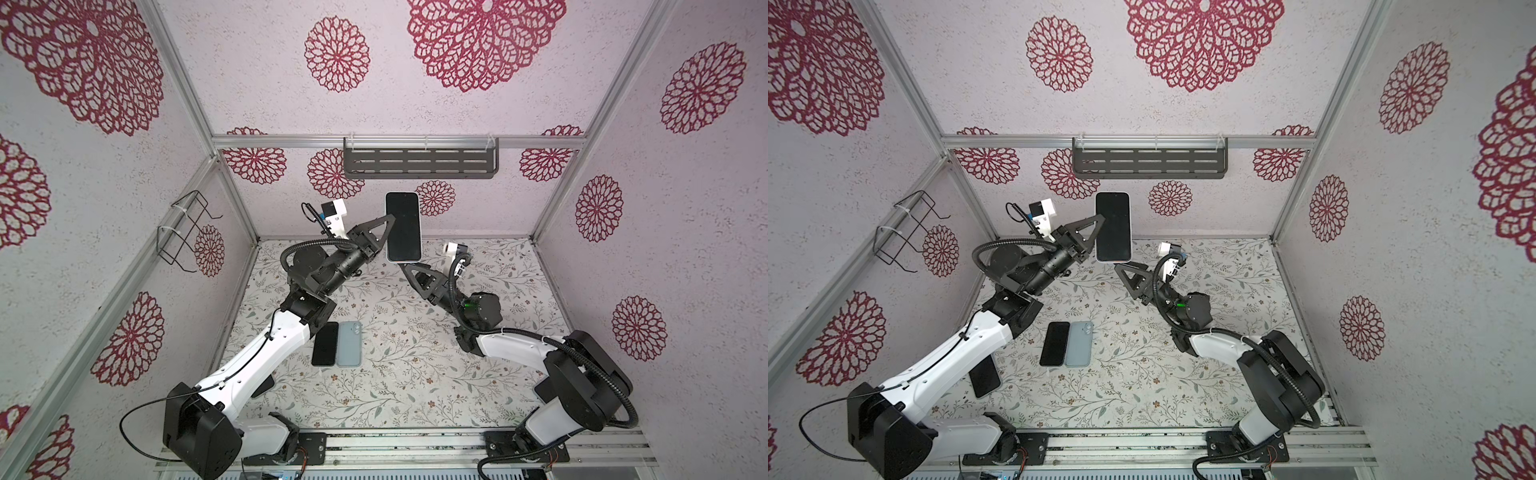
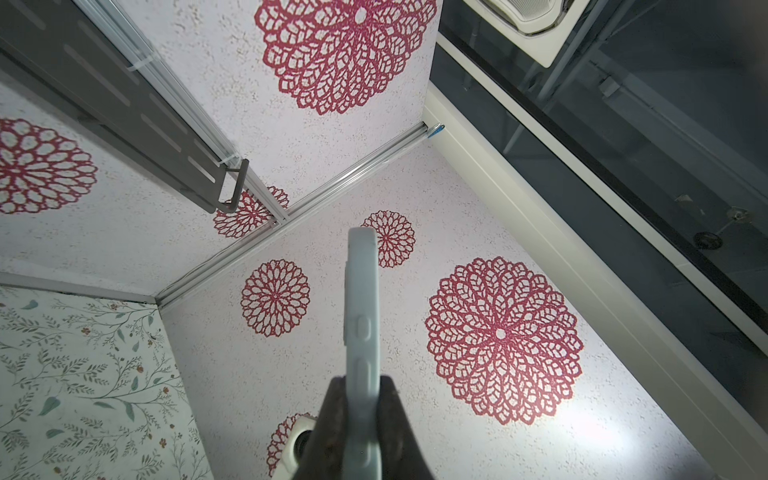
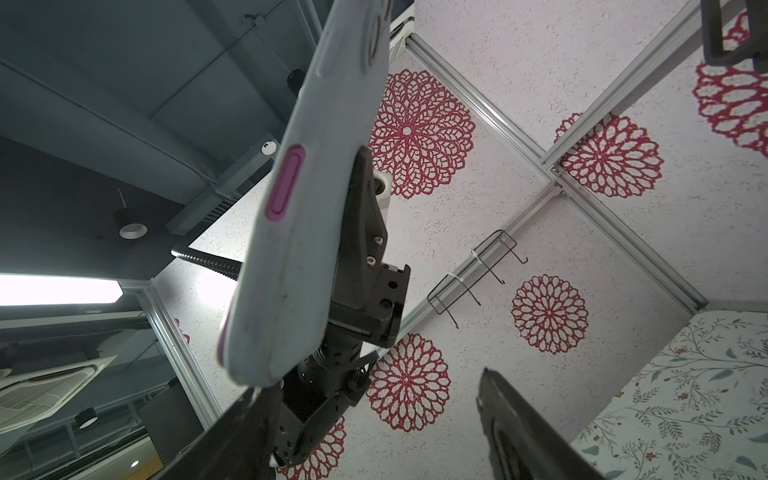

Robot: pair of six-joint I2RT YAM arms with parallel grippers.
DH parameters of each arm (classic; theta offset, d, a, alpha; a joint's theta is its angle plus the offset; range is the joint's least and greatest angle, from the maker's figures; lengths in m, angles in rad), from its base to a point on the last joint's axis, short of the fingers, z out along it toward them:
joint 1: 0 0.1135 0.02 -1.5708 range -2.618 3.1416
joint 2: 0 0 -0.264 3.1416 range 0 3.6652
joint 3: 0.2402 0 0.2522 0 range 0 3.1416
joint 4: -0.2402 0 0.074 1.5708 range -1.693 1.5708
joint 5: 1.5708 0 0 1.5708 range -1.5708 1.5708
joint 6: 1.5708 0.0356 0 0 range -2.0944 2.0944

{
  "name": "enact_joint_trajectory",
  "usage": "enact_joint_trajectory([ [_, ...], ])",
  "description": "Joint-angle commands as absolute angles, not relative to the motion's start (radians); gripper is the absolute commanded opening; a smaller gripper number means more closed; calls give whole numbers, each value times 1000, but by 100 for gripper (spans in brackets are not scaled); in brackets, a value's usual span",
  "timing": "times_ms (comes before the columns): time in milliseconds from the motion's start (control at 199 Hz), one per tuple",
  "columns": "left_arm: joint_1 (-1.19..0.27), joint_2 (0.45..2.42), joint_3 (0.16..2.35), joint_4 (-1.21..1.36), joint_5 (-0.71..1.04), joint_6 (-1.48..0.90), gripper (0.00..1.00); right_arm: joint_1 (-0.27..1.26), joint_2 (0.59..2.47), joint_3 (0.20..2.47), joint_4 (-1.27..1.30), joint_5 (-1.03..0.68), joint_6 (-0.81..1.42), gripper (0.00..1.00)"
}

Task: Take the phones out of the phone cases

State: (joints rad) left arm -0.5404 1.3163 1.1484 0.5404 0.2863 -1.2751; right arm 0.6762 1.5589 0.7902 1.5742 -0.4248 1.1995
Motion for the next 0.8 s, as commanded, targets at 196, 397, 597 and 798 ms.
enact_joint_trajectory([
  [196, -603, 1309, 1136, 613, 331, -1267, 0, 642, 1548, 833, 1686, -348, 1252, 76],
  [397, -634, 1313, 1143, 622, 327, -1261, 0, 636, 1569, 839, 1686, -330, 1273, 75],
  [597, -647, 1310, 1144, 630, 325, -1257, 0, 623, 1581, 835, 1687, -308, 1296, 74],
  [798, -643, 1305, 1144, 632, 310, -1252, 0, 623, 1569, 811, 1686, -326, 1292, 74],
])
